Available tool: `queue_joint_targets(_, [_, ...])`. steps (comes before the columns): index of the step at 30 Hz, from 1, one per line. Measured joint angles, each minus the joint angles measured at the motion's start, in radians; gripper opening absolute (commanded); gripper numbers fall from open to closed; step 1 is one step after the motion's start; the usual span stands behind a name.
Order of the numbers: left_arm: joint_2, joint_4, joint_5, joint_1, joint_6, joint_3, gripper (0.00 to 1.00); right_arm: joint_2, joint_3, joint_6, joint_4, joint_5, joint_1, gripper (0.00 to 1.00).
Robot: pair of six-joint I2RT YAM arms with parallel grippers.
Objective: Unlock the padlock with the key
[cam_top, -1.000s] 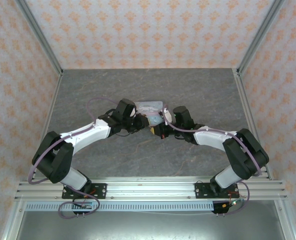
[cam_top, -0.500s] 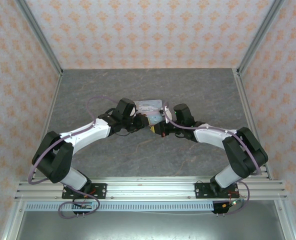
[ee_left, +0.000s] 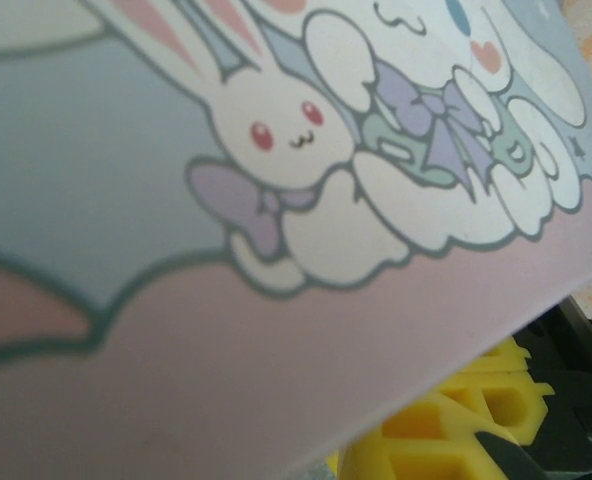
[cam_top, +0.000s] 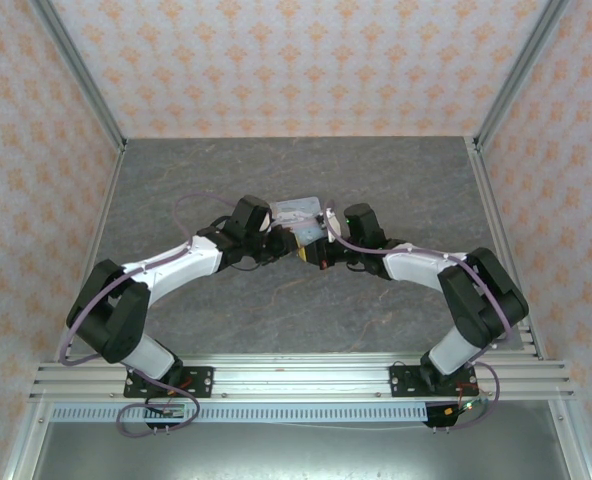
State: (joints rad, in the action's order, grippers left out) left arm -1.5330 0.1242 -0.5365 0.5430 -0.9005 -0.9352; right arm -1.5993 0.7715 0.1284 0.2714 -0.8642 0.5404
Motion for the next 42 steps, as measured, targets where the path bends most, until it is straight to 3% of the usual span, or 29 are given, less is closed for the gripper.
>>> queue_joint_targets(8, [-0.041, -0.065, 0.0, 0.0, -0.019, 0.0, 0.14, 0.0, -0.003, 0.056, 0.011, 0.046, -0.001, 0.0])
queue_joint_targets(16, [-0.128, -0.132, -0.052, 0.006, -0.029, 0.002, 0.15, 0.0, -0.114, 0.104, 0.124, 0.11, -0.001, 0.0])
queue_joint_targets(21, [-0.172, -0.17, -0.075, 0.024, -0.042, 0.016, 0.27, 0.0, -0.187, 0.144, 0.19, 0.137, 0.002, 0.0])
queue_joint_targets(26, [-0.173, -0.214, -0.078, 0.027, -0.05, 0.037, 0.46, 0.002, -0.212, 0.206, 0.235, 0.151, 0.021, 0.0])
queue_joint_targets(32, [-0.148, -0.234, -0.076, 0.031, -0.061, 0.084, 0.58, 0.002, -0.22, 0.285, 0.257, 0.151, 0.049, 0.0])
queue_joint_targets(42, [0.026, -0.368, 0.004, 0.005, -0.196, 0.259, 0.62, 0.002, -0.222, 0.44, 0.267, 0.145, 0.055, 0.0])
